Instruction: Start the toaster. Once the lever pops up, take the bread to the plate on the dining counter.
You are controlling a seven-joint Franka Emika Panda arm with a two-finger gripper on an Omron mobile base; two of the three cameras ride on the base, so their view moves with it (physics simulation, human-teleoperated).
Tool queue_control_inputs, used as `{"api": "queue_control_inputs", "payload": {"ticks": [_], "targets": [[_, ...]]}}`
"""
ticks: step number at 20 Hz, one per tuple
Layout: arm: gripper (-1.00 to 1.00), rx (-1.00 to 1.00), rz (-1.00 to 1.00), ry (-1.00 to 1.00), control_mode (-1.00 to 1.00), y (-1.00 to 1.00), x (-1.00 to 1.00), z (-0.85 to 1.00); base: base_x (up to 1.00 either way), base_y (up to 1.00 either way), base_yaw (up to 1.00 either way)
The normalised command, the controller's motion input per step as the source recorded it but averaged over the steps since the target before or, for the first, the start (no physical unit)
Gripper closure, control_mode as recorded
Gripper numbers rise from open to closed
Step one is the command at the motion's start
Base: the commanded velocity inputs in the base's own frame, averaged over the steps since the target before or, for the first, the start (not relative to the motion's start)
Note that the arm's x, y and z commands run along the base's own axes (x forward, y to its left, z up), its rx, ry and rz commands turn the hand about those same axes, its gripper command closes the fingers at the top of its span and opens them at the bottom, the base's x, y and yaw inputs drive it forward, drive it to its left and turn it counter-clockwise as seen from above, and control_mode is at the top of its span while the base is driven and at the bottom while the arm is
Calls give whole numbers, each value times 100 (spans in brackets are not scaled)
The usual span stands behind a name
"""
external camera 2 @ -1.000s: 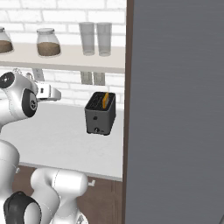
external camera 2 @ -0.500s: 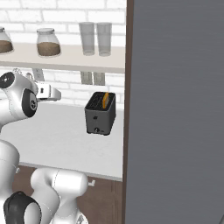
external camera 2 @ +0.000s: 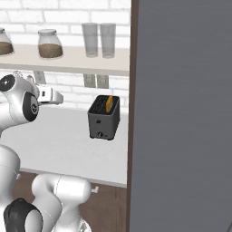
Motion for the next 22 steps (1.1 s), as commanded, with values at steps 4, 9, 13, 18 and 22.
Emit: {"api": "queue_control_inputs", "payload": {"ticks": [4, 9, 13, 18, 22], "targets": [[-100, 0, 0, 0, -100, 0, 0, 0, 0, 0, 0], [-100, 0, 0, 0, -100, 0, 0, 0, 0, 0, 0], [-100, 0, 0, 0, -100, 0, 0, 0, 0, 0, 0], [-100, 0, 0, 0, -100, 0, 0, 0, 0, 0, 0], [-100, 0, 0, 0, -100, 0, 0, 0, 0, 0, 0]]}}
